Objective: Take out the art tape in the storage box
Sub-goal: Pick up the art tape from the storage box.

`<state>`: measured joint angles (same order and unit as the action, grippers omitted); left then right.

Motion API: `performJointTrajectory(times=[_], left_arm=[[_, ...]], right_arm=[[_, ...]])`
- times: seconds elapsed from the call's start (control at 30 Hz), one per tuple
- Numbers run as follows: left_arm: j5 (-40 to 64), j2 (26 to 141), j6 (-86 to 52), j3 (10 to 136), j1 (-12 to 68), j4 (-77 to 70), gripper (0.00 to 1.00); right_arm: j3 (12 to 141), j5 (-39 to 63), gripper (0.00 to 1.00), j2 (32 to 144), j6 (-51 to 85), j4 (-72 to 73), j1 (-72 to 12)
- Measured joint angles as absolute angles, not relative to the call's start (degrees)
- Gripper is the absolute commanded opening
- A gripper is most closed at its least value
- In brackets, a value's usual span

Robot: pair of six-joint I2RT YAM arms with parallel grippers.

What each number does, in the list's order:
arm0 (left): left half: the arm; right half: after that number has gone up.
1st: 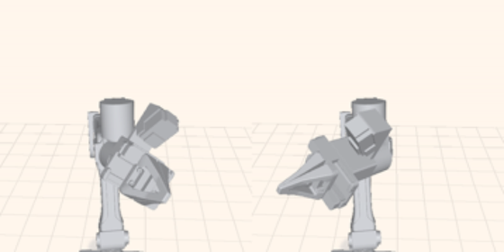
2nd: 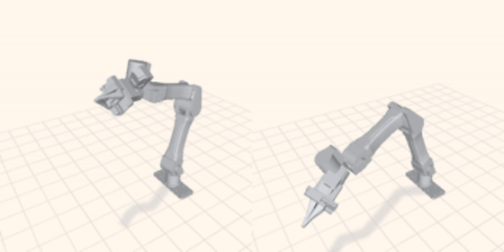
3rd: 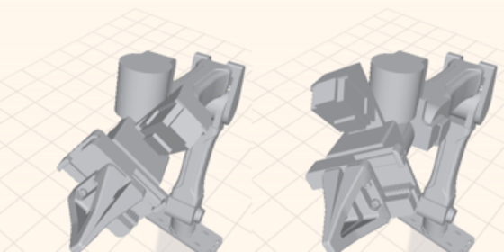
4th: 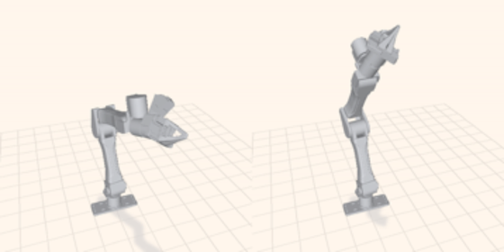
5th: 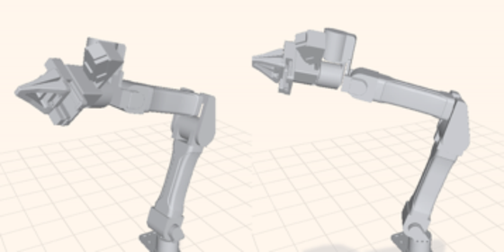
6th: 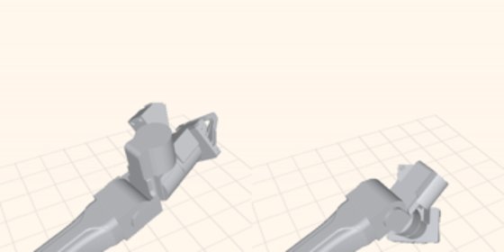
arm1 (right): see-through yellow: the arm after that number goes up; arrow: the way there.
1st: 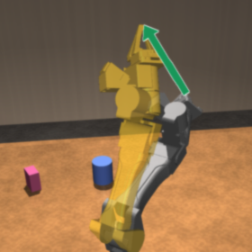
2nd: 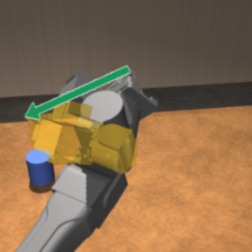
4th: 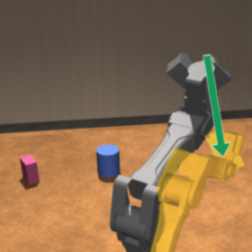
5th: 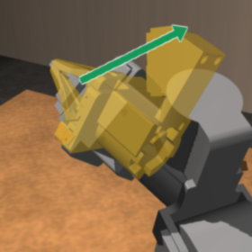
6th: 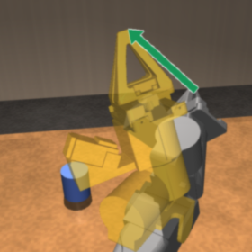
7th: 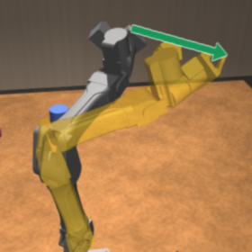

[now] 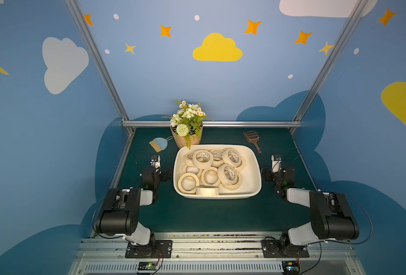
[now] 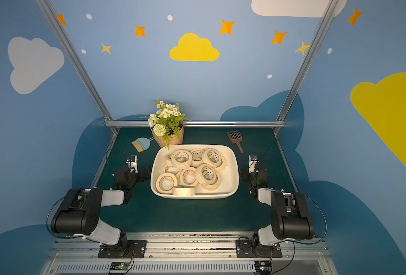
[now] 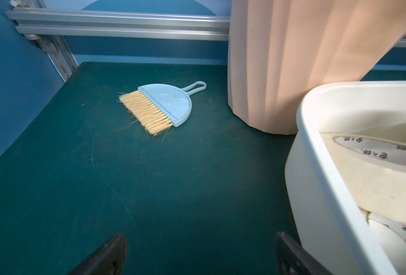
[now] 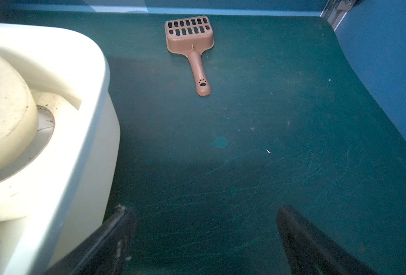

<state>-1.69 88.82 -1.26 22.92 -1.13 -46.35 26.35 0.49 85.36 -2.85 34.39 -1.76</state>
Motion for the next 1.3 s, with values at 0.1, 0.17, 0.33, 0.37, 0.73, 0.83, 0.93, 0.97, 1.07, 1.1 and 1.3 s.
performJointTrajectory(times=[0.1, 0.17, 0.33, 0.37, 0.73, 0.83, 0.93, 0.97, 1.07, 1.1, 1.3], left_arm=[[-1.7, 88.8, -1.3, 22.9, -1.1, -46.3, 1.0], [-1.7, 88.8, -1.3, 22.9, -1.1, -46.3, 1.0], [-1.7, 88.8, -1.3, 22.9, -1.1, -46.3, 1.0], [-1.7, 88.8, -1.3, 22.9, -1.1, -46.3, 1.0], [-1.7, 88.8, -1.3, 22.9, -1.1, -46.3, 1.0], [-1.7, 88.8, -1.3, 22.9, -1.1, -46.3, 1.0], [-1.7, 88.8, -1.3, 22.9, -1.1, -46.3, 1.0], [-1.7, 88.8, -1.3, 22.9, -1.1, -46.3, 1.0], [-1.5, 88.8, -1.3, 22.9, -1.2, -46.2, 1.0], [-1.5, 88.8, -1.3, 22.9, -1.2, -46.2, 1.0], [-5.4, 85.8, -2.9, 23.0, -1.3, -43.0, 1.0]], right_arm=[[26.3, 0.5, 0.98, 85.4, -2.9, 34.4, -1.8], [26.3, 0.5, 0.98, 85.4, -2.9, 34.4, -1.8], [26.3, 0.5, 0.98, 85.4, -2.9, 34.4, -1.8], [26.3, 0.5, 0.98, 85.4, -2.9, 34.4, -1.8], [26.3, 0.5, 0.98, 85.4, -2.9, 34.4, -1.8], [26.3, 0.5, 0.98, 85.4, -2.9, 34.4, -1.8], [26.3, 0.5, 0.98, 85.4, -2.9, 34.4, -1.7], [26.3, 0.5, 0.98, 85.4, -2.9, 34.4, -1.7], [26.3, 0.6, 0.98, 85.4, -2.8, 34.3, -1.7], [26.3, 0.7, 0.98, 85.4, -2.8, 34.3, -1.6], [27.9, -3.3, 0.98, 82.6, 0.8, 28.9, -1.5]])
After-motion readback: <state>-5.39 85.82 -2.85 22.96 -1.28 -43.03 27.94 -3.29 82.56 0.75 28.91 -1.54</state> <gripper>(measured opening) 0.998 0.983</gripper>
